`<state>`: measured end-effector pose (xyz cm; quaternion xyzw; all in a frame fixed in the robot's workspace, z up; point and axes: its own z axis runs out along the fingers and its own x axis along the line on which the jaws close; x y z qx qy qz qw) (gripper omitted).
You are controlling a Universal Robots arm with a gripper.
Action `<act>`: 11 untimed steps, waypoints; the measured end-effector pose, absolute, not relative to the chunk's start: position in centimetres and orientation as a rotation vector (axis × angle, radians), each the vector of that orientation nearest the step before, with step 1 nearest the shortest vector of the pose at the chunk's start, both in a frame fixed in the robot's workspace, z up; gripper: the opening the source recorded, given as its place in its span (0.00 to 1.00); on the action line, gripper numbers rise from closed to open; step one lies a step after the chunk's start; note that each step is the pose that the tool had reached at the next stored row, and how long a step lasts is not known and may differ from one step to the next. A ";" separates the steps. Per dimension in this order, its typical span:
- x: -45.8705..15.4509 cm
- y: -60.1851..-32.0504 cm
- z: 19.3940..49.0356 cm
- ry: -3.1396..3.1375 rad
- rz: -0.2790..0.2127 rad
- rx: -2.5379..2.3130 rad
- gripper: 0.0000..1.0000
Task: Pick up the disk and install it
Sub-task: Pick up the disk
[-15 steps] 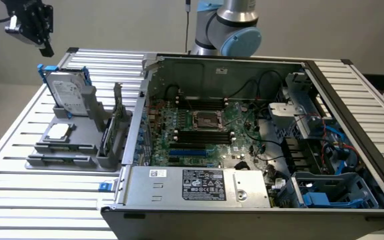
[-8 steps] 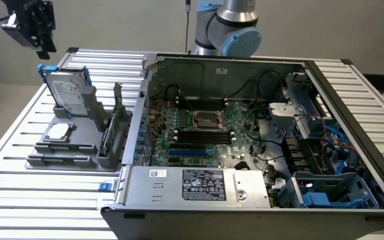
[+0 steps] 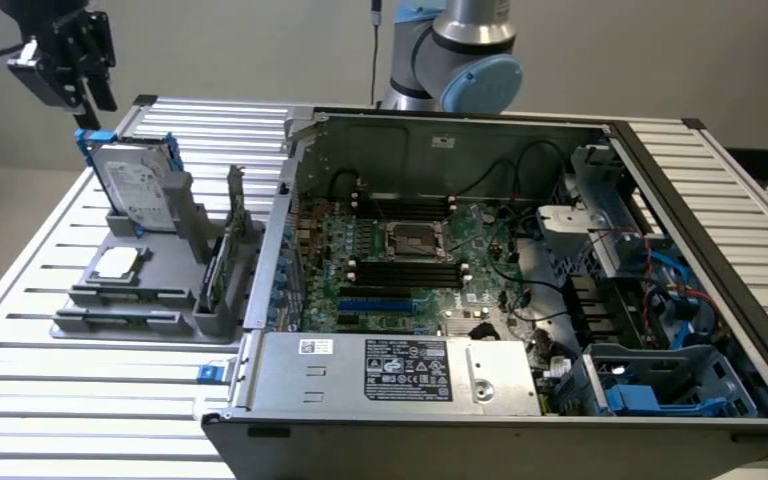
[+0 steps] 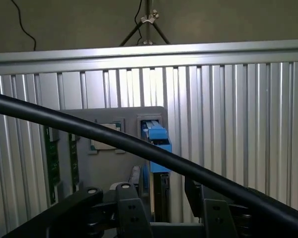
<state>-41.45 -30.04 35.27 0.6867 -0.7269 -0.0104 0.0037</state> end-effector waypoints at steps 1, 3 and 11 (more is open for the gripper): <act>-41.5 -30.0 35.1 -2.278 -0.033 2.152 0.48; -41.6 -30.0 34.7 -2.278 -0.033 2.152 0.48; -42.2 -30.1 33.3 -2.268 -0.033 2.162 0.50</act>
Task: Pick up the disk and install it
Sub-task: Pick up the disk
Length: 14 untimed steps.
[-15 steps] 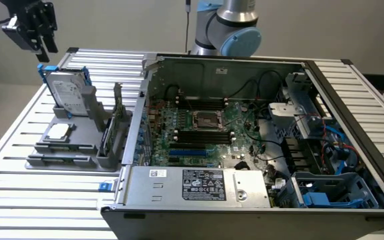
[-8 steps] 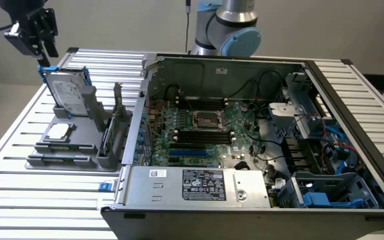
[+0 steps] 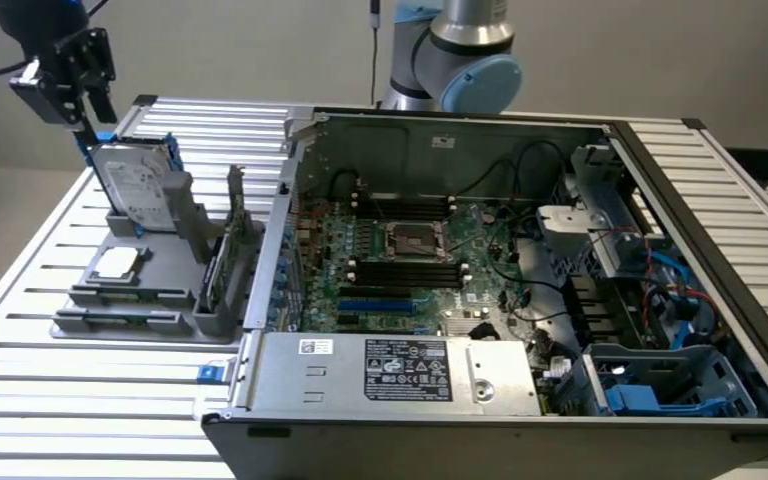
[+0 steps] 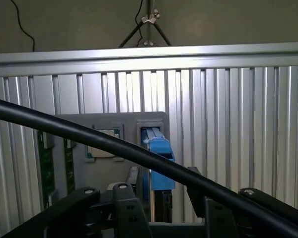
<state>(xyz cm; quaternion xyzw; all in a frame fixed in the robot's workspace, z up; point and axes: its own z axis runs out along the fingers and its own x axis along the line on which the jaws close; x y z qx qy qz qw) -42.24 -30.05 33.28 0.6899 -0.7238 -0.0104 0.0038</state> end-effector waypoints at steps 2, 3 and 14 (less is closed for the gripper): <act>-42.2 -30.1 32.9 -2.267 -0.032 2.164 0.56; -42.2 -30.0 32.7 -2.266 -0.033 2.165 0.56; -42.3 -30.0 30.7 -2.241 -0.033 2.190 0.56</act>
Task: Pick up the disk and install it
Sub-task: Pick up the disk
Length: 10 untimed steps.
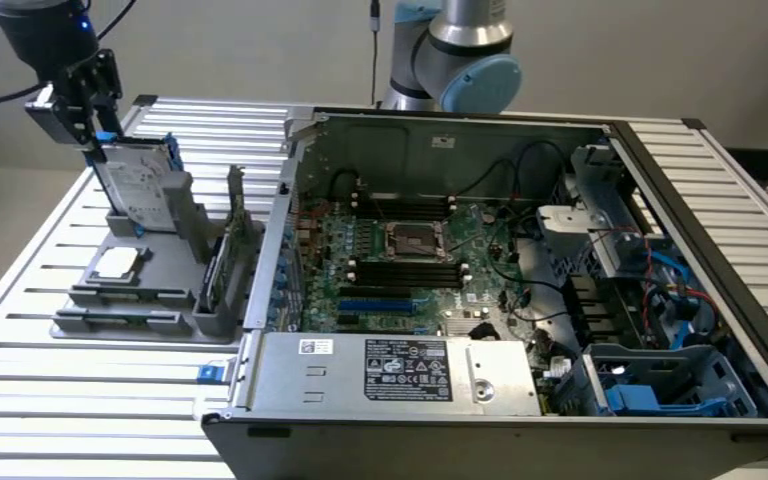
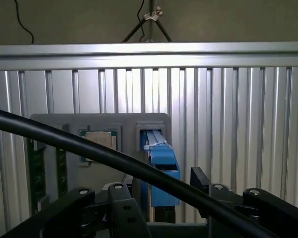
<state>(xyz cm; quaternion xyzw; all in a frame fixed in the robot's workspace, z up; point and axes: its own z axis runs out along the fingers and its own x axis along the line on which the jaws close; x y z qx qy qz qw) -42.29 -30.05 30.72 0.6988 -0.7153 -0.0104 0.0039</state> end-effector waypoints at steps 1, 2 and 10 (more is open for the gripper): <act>-42.3 -30.0 30.5 -2.240 -0.033 2.191 0.56; -42.4 -30.0 30.4 -2.238 -0.033 2.193 0.56; -42.5 -30.0 29.1 -2.225 -0.035 2.203 0.56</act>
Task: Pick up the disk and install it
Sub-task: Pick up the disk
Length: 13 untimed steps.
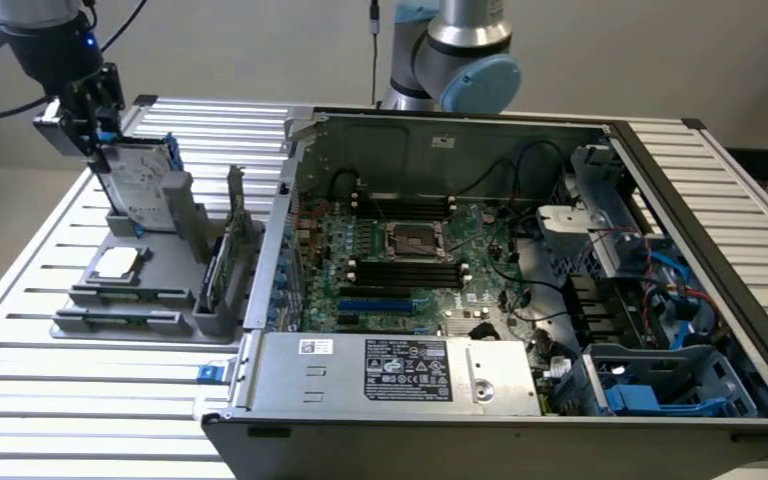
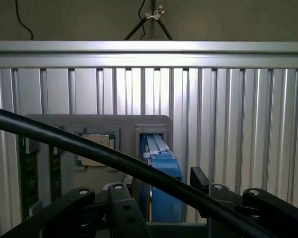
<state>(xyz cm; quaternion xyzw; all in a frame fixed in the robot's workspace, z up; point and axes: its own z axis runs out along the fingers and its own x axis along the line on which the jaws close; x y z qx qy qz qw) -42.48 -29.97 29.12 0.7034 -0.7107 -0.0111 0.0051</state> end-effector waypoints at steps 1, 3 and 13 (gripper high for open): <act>-42.5 -29.9 29.1 -2.224 -0.036 2.202 0.56; -42.5 -29.7 29.0 -2.220 -0.039 2.204 0.56; -42.5 -29.4 28.4 -2.190 -0.011 2.198 0.56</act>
